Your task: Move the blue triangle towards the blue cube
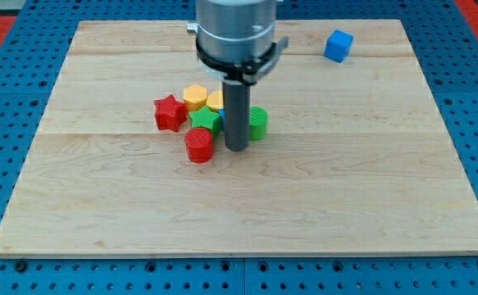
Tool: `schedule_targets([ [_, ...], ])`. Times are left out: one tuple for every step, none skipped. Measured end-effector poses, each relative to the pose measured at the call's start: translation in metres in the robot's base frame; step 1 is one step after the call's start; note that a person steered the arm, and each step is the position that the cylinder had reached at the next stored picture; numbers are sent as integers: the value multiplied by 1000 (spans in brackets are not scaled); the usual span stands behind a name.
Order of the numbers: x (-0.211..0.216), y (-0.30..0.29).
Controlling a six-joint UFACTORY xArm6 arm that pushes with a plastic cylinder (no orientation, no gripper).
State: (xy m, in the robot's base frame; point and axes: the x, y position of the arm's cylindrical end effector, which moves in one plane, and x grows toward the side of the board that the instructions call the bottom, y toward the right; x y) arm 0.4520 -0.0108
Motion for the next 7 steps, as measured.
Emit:
schedule_targets([
  [-22, -29],
  [-21, -37],
  [-21, -29],
  [-36, -12],
  [-64, 7],
  [-74, 0],
  [-85, -4],
])
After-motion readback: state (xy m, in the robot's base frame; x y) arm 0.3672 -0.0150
